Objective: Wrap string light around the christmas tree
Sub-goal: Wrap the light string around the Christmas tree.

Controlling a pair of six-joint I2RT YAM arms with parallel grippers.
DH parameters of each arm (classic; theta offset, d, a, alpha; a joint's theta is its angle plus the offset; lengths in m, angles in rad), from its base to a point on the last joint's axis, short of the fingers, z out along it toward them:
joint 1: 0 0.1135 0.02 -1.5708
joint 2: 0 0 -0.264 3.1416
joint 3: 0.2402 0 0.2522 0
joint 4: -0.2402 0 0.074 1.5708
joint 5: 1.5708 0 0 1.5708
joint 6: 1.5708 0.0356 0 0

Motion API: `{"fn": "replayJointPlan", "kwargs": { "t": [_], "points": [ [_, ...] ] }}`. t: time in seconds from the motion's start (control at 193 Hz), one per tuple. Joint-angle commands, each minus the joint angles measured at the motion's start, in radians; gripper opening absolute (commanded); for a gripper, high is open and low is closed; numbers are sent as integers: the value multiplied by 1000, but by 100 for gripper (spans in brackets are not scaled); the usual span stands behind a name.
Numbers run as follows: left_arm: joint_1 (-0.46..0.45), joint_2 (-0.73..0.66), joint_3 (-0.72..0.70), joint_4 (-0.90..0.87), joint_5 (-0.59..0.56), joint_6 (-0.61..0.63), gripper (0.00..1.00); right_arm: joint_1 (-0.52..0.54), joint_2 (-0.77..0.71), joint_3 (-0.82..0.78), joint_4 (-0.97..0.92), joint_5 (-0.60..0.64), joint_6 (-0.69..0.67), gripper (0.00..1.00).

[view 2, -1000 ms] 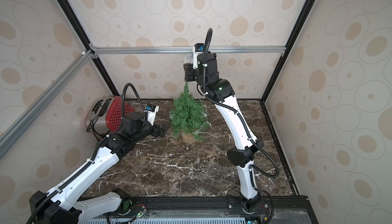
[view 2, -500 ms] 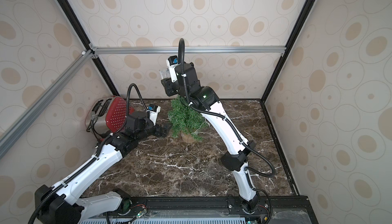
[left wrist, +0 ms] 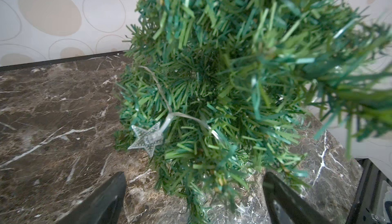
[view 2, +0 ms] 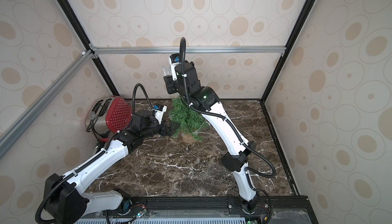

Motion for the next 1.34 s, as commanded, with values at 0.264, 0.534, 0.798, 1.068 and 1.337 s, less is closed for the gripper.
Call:
{"fn": "replayJointPlan", "kwargs": {
  "t": [0.264,0.534,0.798,1.068,1.337],
  "points": [
    [-21,58,19,107,67,-55,98,12,1,9,57,-39,70,8],
    [-27,118,50,127,58,-91,97,12,-30,9,44,-49,107,6],
    [-47,180,99,160,55,-125,97,14,-38,7,84,-117,131,6],
    [-59,207,119,166,50,-132,97,12,-28,9,150,-128,122,6],
    [-59,111,113,67,-41,-55,99,22,-66,-80,30,-160,201,3]
  ]
}}
